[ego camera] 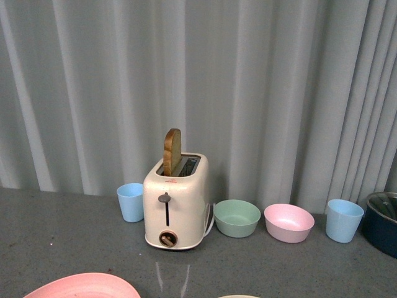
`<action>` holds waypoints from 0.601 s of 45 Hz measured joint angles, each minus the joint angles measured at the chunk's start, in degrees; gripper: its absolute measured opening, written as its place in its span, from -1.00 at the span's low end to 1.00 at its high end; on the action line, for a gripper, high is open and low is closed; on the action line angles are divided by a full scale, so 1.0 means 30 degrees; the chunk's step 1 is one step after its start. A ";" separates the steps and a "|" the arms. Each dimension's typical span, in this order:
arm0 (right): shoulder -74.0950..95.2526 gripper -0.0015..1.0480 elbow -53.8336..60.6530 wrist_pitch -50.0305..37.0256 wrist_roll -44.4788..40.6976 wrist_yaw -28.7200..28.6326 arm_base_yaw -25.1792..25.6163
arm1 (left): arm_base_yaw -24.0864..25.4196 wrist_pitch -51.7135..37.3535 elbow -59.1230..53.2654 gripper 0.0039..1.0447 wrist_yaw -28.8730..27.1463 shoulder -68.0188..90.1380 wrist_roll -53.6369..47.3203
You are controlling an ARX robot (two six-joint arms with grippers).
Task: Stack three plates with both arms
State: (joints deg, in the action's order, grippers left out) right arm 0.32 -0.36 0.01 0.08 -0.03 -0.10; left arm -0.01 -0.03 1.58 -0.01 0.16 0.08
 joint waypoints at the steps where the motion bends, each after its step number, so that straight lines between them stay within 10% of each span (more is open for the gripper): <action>1: 0.0000 0.86 0.0000 0.0000 0.0000 -0.0007 0.0000 | 0.0000 0.0000 0.0000 0.87 0.0000 0.0000 0.0000; 27: 0.0000 0.86 0.0000 0.0000 0.0000 0.0000 0.0000 | 0.0000 0.0000 0.0000 0.87 0.0000 0.0000 0.0000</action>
State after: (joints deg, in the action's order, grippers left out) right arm 0.32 -0.36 0.01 0.08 -0.03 -0.10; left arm -0.01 -0.03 1.58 -0.01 0.16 0.08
